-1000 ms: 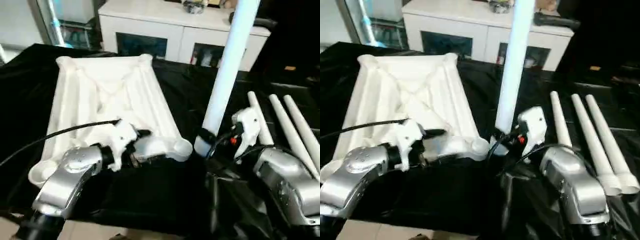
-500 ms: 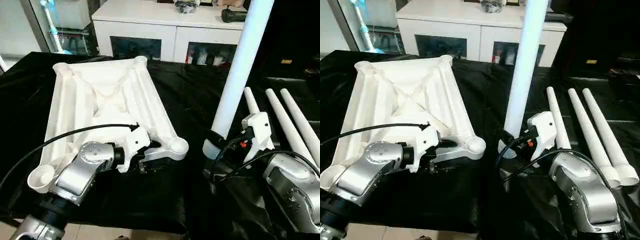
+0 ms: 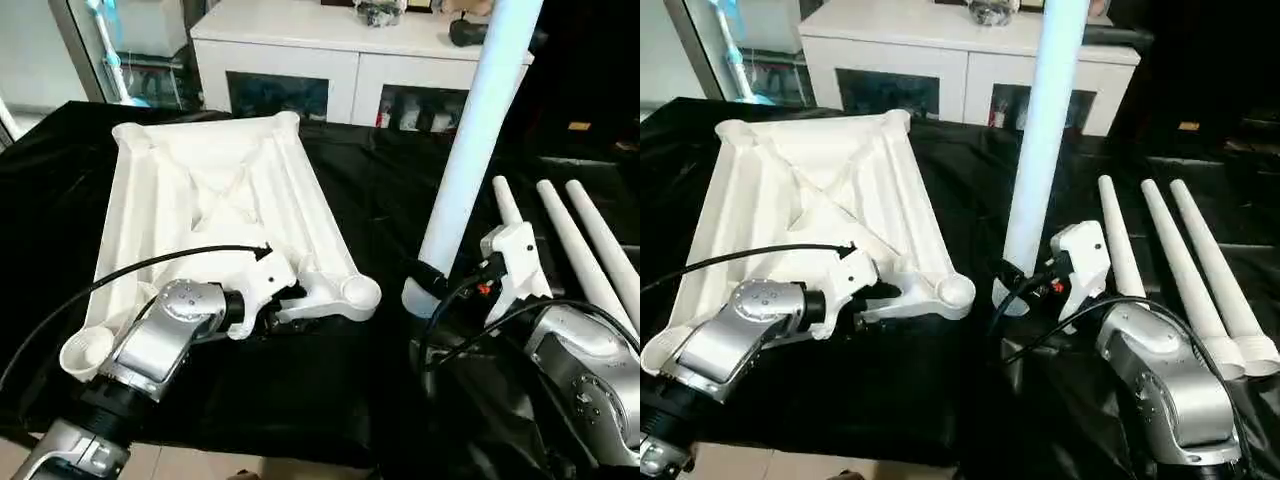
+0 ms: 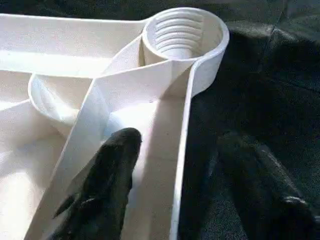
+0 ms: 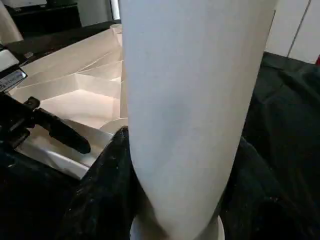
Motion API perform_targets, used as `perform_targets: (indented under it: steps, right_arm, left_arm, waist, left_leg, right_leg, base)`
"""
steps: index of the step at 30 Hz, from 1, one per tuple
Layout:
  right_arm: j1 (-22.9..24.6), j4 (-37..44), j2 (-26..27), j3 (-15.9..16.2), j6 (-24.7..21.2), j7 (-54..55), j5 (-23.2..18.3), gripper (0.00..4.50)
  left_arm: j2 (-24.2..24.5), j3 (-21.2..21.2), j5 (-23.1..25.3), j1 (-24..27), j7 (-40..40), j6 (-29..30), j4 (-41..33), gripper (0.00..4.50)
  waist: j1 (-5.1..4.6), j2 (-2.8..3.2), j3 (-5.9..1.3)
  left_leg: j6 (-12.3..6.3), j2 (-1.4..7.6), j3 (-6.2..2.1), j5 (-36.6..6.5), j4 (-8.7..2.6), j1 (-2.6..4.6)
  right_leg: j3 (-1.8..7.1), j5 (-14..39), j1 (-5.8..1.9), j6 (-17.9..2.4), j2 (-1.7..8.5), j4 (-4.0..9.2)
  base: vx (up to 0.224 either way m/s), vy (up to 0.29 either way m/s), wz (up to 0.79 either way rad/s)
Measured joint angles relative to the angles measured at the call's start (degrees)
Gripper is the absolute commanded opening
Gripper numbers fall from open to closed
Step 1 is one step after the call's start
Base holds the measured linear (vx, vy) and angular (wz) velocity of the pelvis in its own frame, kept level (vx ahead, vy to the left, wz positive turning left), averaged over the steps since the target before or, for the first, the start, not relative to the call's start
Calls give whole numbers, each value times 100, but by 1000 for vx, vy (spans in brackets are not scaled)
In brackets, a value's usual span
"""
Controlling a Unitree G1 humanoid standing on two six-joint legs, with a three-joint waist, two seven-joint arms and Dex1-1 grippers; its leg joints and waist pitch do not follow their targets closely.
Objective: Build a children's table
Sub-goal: Insert table leg to table base
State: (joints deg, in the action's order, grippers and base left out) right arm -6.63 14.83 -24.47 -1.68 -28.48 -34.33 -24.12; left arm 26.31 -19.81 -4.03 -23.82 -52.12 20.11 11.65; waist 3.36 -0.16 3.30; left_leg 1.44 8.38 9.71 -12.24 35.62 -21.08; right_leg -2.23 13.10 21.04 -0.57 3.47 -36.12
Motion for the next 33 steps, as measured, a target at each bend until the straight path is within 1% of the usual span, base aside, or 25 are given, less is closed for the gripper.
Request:
perform_targets:
  steps: [2,4,5,6,7,9,12,13,14,15,16,18,20,21,23,26,28,30,33]
  right_arm:
    - [0,0,0,1,0,-4,0,187]
    - [0,0,0,4,0,-11,0,187]
    - [0,0,0,8,0,-17,2,187]
    - [0,0,0,10,0,-21,3,187]
    - [0,0,0,12,0,-37,4,187]
    - [0,0,0,12,0,-48,5,187]
    - [0,0,0,12,0,-53,5,187]
    - [0,0,0,12,0,-53,5,187]
    - [0,0,0,13,0,-54,5,187]
    - [0,0,0,13,0,-54,5,187]
    - [0,0,0,14,0,-54,5,187]
    - [0,0,0,14,0,-59,5,187]
    - [0,0,0,15,0,-63,5,187]
    - [0,1,0,14,0,-64,5,187]
    - [0,0,0,14,0,-67,5,187]
    - [-3,0,0,16,0,-75,5,187]
    - [-18,0,3,19,0,-75,5,187]
    - [-57,-1,37,19,-2,-66,2,187]
    - [-266,-49,185,23,-74,-10,-33,187]
  left_arm:
    - [3,-1,40,-18,-2,0,11,229]
    - [20,-2,52,-37,-5,2,27,224]
    - [34,-6,73,-48,-7,7,36,200]
    - [41,-9,93,-51,-8,13,37,200]
    - [67,-21,137,-69,-18,43,37,183]
    - [84,-23,148,-87,-30,88,37,177]
    - [114,-28,150,-92,-94,126,37,137]
    - [130,-28,153,-97,-115,130,38,137]
    - [143,-31,156,-98,-136,132,38,121]
    - [154,-32,157,-99,-150,132,38,121]
    - [159,-35,159,-99,-165,132,37,98]
    - [185,-41,164,-99,-220,138,30,91]
    - [225,-57,169,-97,-269,148,17,64]
    - [233,-66,174,-96,-271,150,11,64]
    - [236,-89,188,-91,-273,153,-9,39]
    - [253,-130,218,-85,-291,131,-23,17]
    - [257,-145,267,-64,-341,120,-77,3]
    - [264,-173,275,-40,-383,115,-144,3]
    - [268,-200,294,-36,-392,105,-182,3]
  waist:
    - [1,0,0]
    - [3,0,0]
    - [3,1,0]
    - [2,1,0]
    - [1,1,0]
    - [1,1,0]
    - [0,2,0]
    - [-1,2,0]
    - [-1,2,0]
    - [-1,2,0]
    - [-2,2,0]
    - [-2,2,0]
    - [-7,2,0]
    - [-13,2,0]
    - [-12,2,0]
    - [-13,2,0]
    - [-32,2,0]
    - [-52,2,0]
    - [-68,4,-1]
  left_leg:
    - [0,0,0,0,0,-2]
    - [0,0,0,0,0,-4]
    - [0,0,0,0,0,-4]
    - [0,0,0,0,0,-4]
    - [0,0,0,0,0,-4]
    - [0,0,0,0,0,-3]
    - [0,0,0,0,0,-3]
    - [0,0,0,0,0,-2]
    - [0,0,0,0,0,-2]
    - [0,0,0,0,0,-2]
    - [0,0,0,0,0,-2]
    - [0,0,0,0,0,-2]
    - [0,0,0,0,-1,-1]
    - [0,1,0,0,-1,-1]
    - [0,1,0,0,-1,-1]
    - [1,1,0,0,-1,0]
    - [0,0,2,-1,-1,0]
    - [-3,0,3,-3,-2,-1]
    - [-2,1,5,-2,-8,0]
  right_leg:
    - [-1,0,1,0,0,0]
    - [-1,0,3,0,0,0]
    - [-1,0,3,0,0,0]
    - [0,0,3,0,0,1]
    - [-1,0,4,0,0,1]
    - [-1,0,3,0,0,1]
    - [0,0,3,0,0,1]
    - [0,0,3,0,0,1]
    - [0,0,3,0,0,1]
    - [0,0,3,0,0,1]
    - [0,0,3,0,0,1]
    - [0,0,3,0,0,1]
    - [1,0,3,0,0,1]
    - [1,0,3,0,0,1]
    - [1,0,3,0,0,0]
    - [1,0,2,0,0,1]
    - [5,0,2,0,0,2]
    - [5,0,3,0,0,5]
    - [3,1,4,-1,0,6]
  base:
    - [0,0,0]
    - [0,0,0]
    - [0,0,0]
    - [0,0,0]
    - [0,0,0]
    - [0,0,0]
    - [0,0,0]
    - [0,0,0]
    - [0,0,0]
    - [0,0,0]
    - [0,0,0]
    - [0,0,0]
    - [0,0,0]
    - [0,0,0]
    - [0,0,0]
    - [0,0,0]
    - [0,0,0]
    - [0,0,0]
    - [0,0,0]
